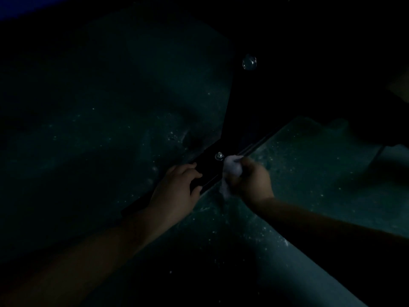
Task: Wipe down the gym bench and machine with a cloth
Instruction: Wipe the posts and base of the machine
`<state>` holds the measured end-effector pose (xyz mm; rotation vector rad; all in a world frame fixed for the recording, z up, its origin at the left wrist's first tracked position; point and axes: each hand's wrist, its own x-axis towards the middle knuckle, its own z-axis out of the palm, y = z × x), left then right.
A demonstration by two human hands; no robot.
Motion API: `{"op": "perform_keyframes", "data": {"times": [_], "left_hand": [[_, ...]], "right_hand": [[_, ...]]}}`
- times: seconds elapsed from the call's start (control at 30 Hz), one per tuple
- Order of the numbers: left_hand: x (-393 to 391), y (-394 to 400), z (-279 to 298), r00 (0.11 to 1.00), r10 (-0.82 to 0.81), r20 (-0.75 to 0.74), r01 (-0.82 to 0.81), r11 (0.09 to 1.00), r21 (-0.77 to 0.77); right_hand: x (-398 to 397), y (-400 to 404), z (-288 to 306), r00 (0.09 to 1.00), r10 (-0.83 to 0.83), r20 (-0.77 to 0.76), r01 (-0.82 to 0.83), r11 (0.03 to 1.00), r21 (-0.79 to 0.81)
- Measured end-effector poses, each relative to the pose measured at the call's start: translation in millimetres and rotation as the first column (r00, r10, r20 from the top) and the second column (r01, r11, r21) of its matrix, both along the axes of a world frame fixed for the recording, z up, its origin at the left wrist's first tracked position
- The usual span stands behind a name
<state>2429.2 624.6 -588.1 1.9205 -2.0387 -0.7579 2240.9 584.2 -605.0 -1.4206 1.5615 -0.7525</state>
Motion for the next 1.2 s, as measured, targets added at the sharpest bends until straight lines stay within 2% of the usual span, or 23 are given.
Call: {"op": "perform_keyframes", "data": {"times": [0.03,0.17,0.37,0.4,0.47,0.53,0.73,0.83,0.9,1.0,1.1,1.2], "left_hand": [[0.2,0.2,0.3,1.000,-0.002,0.001,0.002,1.000,0.000],[2.9,-0.5,-0.1,1.000,-0.008,-0.025,0.008,1.000,0.007],[9.2,1.6,0.8,0.997,-0.080,-0.007,0.080,0.995,0.062],[11.0,1.3,1.0,0.996,-0.090,-0.016,0.091,0.993,0.075],[15.2,0.7,0.8,0.996,-0.089,-0.030,0.091,0.992,0.083],[20.2,1.2,-2.0,0.996,-0.073,-0.042,0.077,0.993,0.090],[34.1,0.5,-9.0,0.995,-0.027,-0.099,0.043,0.986,0.161],[40.2,1.0,-12.4,0.997,-0.057,-0.054,0.063,0.990,0.125],[41.8,2.1,-11.6,0.997,-0.068,-0.024,0.071,0.989,0.128],[44.7,4.3,-12.4,0.996,-0.094,0.004,0.092,0.981,0.173],[45.4,8.2,-14.5,0.997,-0.082,0.015,0.079,0.982,0.169],[42.7,7.1,-19.2,0.999,-0.047,0.018,0.044,0.992,0.116]], "right_hand": [[-0.1,1.1,0.8,0.999,0.024,-0.024,-0.024,1.000,-0.006],[-11.1,-24.4,7.1,0.991,-0.107,-0.082,0.109,0.994,0.023],[-17.5,-26.4,2.4,0.985,-0.112,-0.130,0.112,0.994,-0.009],[-25.9,-32.1,3.5,0.974,-0.167,-0.153,0.165,0.986,-0.025],[-48.9,-46.7,8.5,0.913,-0.373,-0.163,0.376,0.926,-0.016],[-60.4,-57.9,11.4,0.888,-0.441,-0.129,0.447,0.894,0.017],[7.5,-24.1,3.2,0.929,-0.367,0.035,0.364,0.929,0.070],[24.3,15.9,-13.0,0.991,-0.122,-0.052,0.124,0.991,0.053],[26.2,33.7,-23.1,0.996,-0.049,-0.079,0.053,0.997,0.051],[17.4,28.2,-23.3,0.976,-0.205,-0.077,0.208,0.977,0.039],[-11.1,-7.7,-15.0,0.903,-0.416,-0.110,0.420,0.907,0.015],[-36.0,-44.5,-10.1,0.879,-0.469,-0.089,0.474,0.879,0.048]]}}
